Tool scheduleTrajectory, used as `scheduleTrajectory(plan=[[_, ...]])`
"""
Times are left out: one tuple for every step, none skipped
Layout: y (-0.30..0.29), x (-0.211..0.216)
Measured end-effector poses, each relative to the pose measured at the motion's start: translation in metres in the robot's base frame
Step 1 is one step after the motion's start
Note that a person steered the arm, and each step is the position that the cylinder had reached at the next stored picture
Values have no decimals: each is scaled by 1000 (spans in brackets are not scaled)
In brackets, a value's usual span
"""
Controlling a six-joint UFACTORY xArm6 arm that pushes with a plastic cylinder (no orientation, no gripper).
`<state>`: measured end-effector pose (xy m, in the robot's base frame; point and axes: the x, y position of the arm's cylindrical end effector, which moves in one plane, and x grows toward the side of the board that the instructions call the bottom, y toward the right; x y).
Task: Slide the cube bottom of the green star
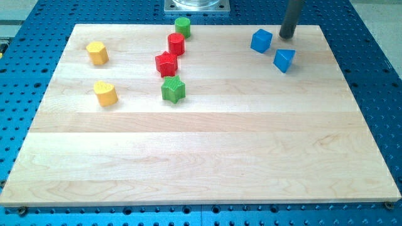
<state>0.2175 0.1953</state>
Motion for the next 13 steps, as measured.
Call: scheduleTrajectory(plan=[[-58, 32], [-61, 109], [-79, 157], [-96, 195], [-77, 149], [-117, 156], [-166, 219], [-166, 224], [-133, 258], [-150, 262], [-154, 255], [-188, 255], [-231, 277]])
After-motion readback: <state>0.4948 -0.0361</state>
